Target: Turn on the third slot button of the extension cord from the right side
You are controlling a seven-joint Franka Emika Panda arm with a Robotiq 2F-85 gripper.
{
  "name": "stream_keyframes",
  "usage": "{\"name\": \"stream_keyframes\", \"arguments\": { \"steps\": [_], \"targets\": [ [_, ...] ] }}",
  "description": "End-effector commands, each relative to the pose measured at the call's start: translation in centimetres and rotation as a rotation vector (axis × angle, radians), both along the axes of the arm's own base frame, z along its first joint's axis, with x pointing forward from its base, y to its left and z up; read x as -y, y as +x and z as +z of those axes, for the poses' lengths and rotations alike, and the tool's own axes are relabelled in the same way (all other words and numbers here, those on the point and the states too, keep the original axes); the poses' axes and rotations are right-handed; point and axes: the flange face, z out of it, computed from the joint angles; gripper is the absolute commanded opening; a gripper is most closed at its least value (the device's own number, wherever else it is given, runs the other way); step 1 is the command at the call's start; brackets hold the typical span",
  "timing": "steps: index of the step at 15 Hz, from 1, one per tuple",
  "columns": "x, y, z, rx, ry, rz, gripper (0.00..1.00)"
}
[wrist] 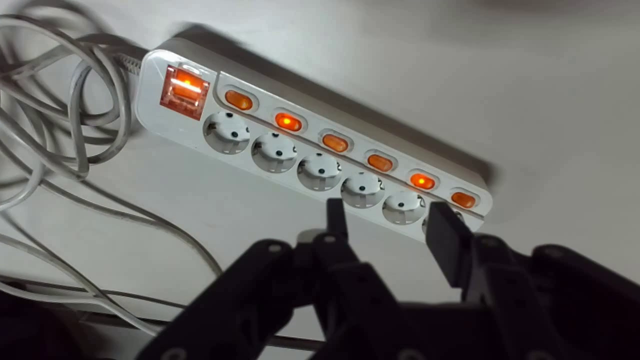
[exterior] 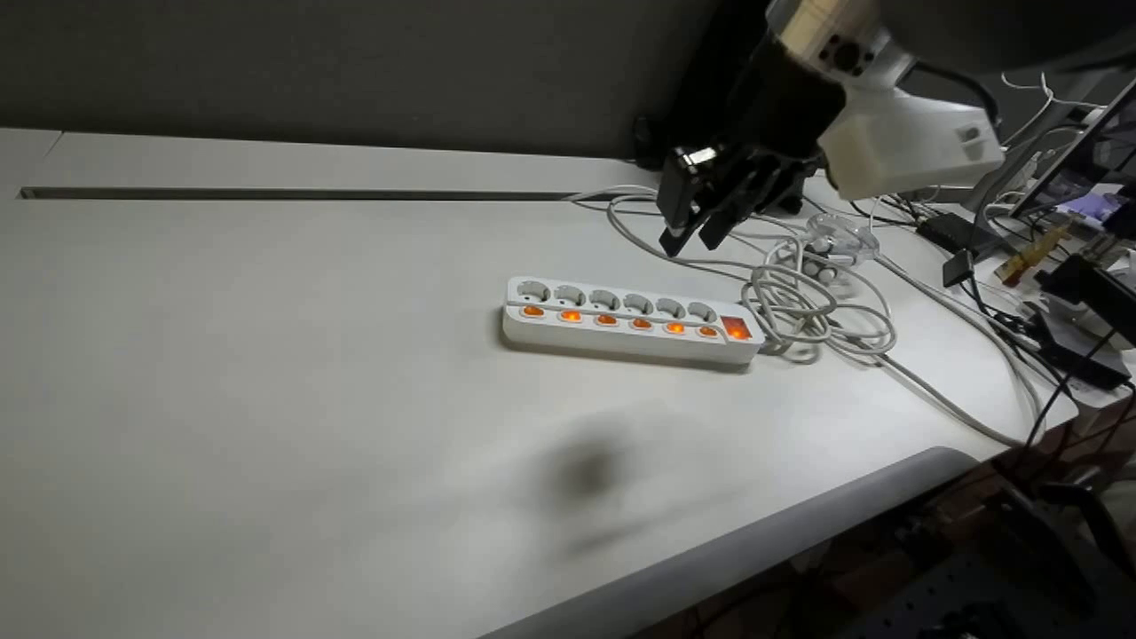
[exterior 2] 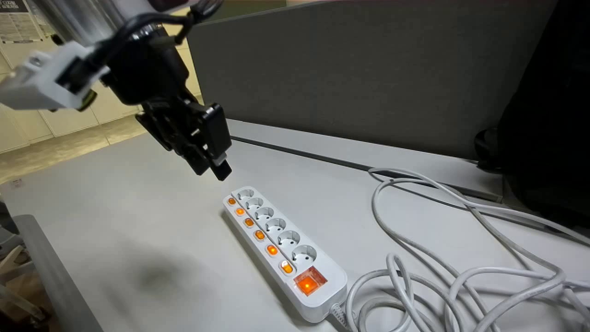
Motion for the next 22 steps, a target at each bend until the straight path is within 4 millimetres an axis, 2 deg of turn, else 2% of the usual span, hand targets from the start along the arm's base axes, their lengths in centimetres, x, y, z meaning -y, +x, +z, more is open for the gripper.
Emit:
{"name": "stream_keyframes", "arguments": {
  "steps": [1,2,3,5,6,7,9,16,19,22],
  "targets": [
    [1.5,1.7,-2.3,-0.010,0.015,-0.084,0.17],
    [0.8,0.6,-1.6,-0.009,0.008,-0.034,0.11],
    [1.1,0.6,-2.2,-0.019,0.009,-0.035,0.27],
    [1.0,0.6,-2.4,-0.023,0.008,-0.031,0.13],
    [0.9,0.6,-2.3,-0.020,0.008,-0.029,0.11],
    [0.9,0.7,-2.2,-0.018,0.008,-0.028,0.03],
    [1.5,0.6,-2.2,-0.021,-0.007,-0.048,0.00],
    [5.1,1.7,-5.1,-0.091,-0.052,-0.171,0.00],
    [5.5,2.3,-6.8,-0.120,-0.068,-0.209,0.00],
    [4.5,2.9,-8.6,-0.135,-0.055,-0.202,0.00]
  ]
}}
